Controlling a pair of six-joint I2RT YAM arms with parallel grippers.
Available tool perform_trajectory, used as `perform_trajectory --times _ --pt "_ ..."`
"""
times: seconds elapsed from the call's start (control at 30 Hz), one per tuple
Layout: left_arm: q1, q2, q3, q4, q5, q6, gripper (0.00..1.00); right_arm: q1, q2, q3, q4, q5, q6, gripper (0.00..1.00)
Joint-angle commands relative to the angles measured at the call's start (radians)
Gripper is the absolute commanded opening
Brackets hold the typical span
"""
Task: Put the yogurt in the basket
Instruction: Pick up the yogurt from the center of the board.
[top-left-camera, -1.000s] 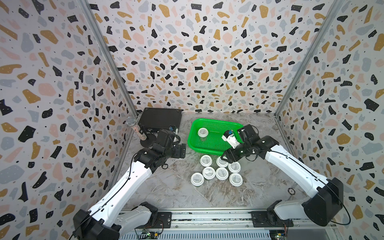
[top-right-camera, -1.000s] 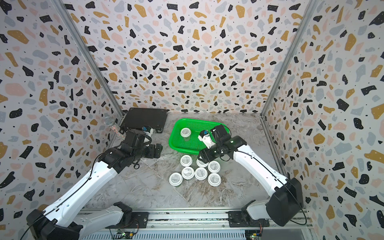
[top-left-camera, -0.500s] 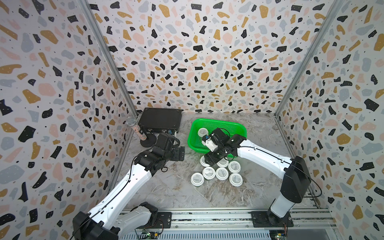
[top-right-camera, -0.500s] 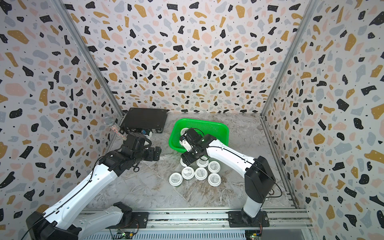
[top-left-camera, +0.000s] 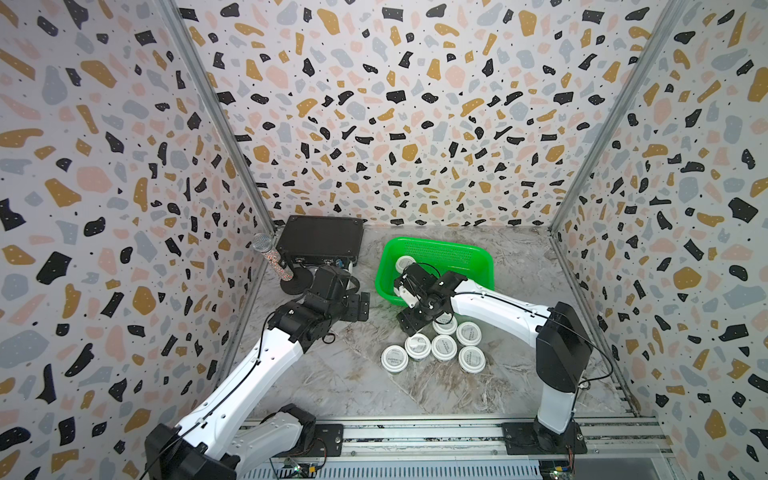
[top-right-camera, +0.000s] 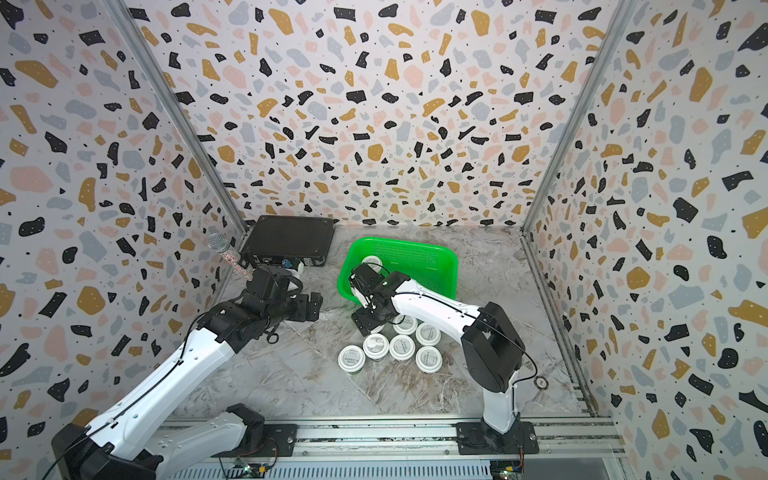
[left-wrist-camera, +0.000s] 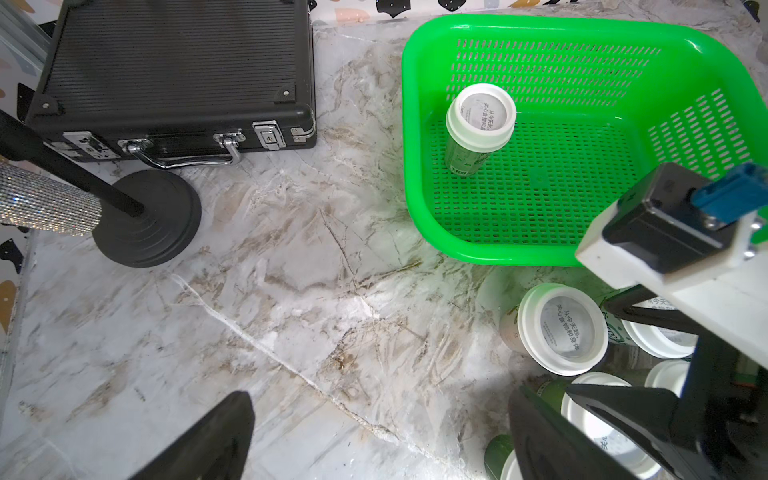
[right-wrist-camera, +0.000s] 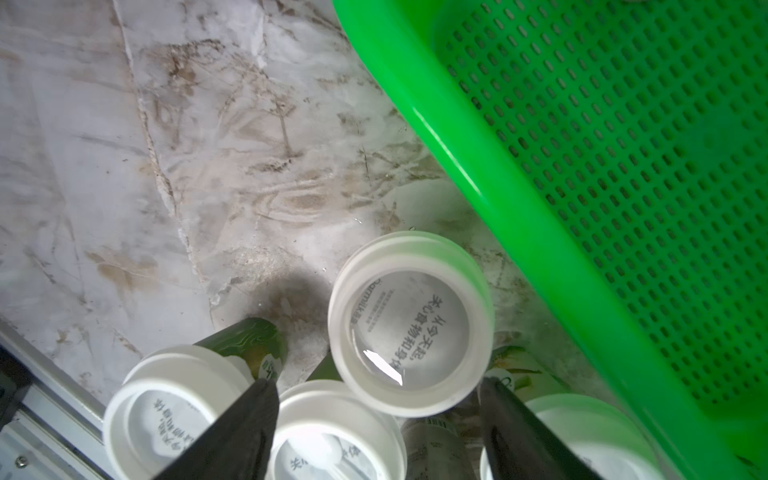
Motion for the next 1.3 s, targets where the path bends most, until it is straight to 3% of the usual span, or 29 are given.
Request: perform_trajectory --times 0.0,0.33,0.57,0.9,1.27 --pt "0.005 -0.015 -0.015 0.045 -0.011 -0.002 0.99 0.005 0.008 0.044 -0.041 0.042 0.020 0.82" --pt "0.005 -0.015 -0.017 0.047 -0.007 0.001 0.99 0.006 0.074 0.081 -0.037 0.047 0.031 0.85" --pt "0.006 -0.013 -0.018 0.051 -0.007 0.003 0.99 0.007 0.090 0.083 -0.033 0.050 0.039 0.77" --pt "0.005 -0.007 -0.020 0.054 -0.007 0.006 0.99 0.006 0.052 0.081 -0.037 0.056 0.039 0.69" --pt "0.004 -0.009 -0.020 0.054 -0.009 0.007 0.99 0.004 -0.072 0.091 -0.040 0.014 0.020 0.70"
